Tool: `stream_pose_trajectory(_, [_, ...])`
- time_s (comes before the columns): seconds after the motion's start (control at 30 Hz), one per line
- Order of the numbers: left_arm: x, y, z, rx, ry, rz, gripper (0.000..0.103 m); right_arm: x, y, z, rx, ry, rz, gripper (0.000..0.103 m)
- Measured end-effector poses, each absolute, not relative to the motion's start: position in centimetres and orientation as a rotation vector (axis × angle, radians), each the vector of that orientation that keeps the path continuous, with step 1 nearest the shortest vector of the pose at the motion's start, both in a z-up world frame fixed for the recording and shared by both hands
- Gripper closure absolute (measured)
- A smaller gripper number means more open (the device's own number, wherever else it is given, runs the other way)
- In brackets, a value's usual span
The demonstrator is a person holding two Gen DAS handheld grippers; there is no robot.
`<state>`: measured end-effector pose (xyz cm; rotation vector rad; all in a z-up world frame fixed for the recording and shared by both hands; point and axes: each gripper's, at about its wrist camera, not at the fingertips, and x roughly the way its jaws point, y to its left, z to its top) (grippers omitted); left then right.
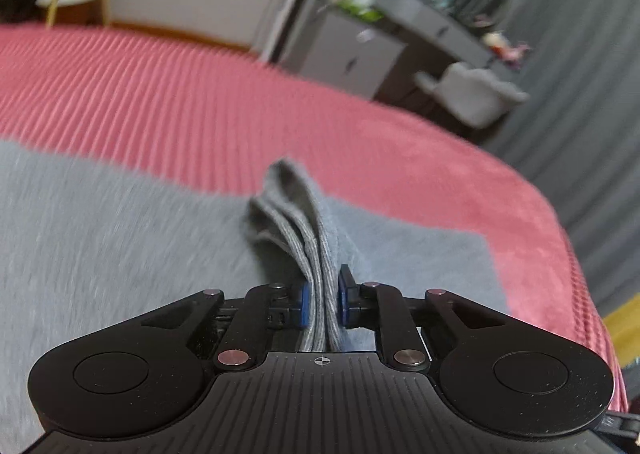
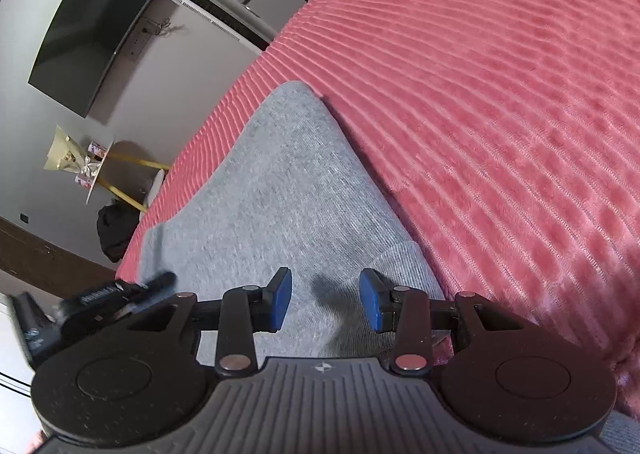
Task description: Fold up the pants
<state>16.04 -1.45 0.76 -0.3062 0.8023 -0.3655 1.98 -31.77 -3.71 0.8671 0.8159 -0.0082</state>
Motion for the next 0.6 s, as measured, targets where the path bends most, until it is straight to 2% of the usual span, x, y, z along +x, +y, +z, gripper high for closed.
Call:
stream_pose_trajectory(0.17, [16.3, -1.1, -1.2, -0.226, 0.898, -0.235, 0.08, 2.3, -31.4, -3.7, 0.854, 0.824, -0.008, 0.065])
stream_pose_trajectory(0.3, [13.4, -0.2, -1.0, -0.165, 0.899, -0.237, 0.068, 2.3, -31.7, -3.9, 0.873, 0.82, -0.005, 0.065])
stream_pose_trajectory(0.4, [11.0, 0.6, -0.2, -0.227, 0.89, -0.269, 0.062, 2.5, -31.7, -4.0, 0.868, 0.828, -0.003, 0.064])
stream_pose_trajectory(0.47, [9.5, 1.5, -0.7, -0.321, 0.897, -0.284, 0.054, 2.6, -31.8, -4.1, 0.877, 0.83, 0.004, 0.062])
stream_pose_trajectory(0.6, [8.6, 2.0, -2.6, -0.369, 0.952, -0.263, 0.052, 2.3, -33.0, -5.0, 0.99, 0.81, 0.04, 0.056])
